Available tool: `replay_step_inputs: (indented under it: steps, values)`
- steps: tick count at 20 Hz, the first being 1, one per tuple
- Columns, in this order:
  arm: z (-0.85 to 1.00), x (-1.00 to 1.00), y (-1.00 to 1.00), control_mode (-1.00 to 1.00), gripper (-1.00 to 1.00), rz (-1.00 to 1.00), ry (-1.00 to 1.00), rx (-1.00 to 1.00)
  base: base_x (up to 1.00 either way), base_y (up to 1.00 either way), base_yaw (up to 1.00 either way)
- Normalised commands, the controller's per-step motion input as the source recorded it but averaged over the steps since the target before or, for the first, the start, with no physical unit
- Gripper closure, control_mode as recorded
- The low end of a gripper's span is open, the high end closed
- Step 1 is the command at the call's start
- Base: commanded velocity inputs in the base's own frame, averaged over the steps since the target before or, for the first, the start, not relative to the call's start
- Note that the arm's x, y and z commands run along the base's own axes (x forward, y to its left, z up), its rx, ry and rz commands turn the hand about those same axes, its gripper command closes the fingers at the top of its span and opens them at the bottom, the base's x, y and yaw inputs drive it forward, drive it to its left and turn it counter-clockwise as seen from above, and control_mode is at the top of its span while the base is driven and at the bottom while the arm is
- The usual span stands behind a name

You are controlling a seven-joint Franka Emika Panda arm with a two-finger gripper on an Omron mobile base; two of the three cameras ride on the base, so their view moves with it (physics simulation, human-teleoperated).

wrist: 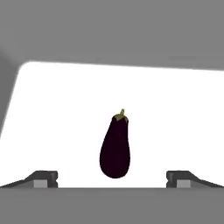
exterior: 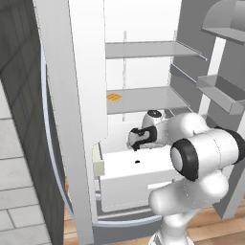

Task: Place the eggplant and carrot inside the fridge drawer. Close the drawer after placing the vegetables.

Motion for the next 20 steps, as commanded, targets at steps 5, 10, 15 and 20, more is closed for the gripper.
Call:
replay_step_inputs:
  steps: [5,10,15,20]
  values:
    - [0.97,-0.43,0.03,-1.00,-1.00,0.00,-0.17,0.00,0.00,0.00,0.00]
    - [1.00,-0.74,0.02,-1.00,-1.00,0.00,-0.18,0.00,0.00,0.00,0.00]
    - [0.97,-0.91,0.00,-1.00,-1.00,0.00,-0.17,0.00,0.00,0.00,0.00]
    - [0.62,-1.00,0.00,-1.00,-1.00,-0.01,-0.10,0.00,0.00,0.00,0.00]
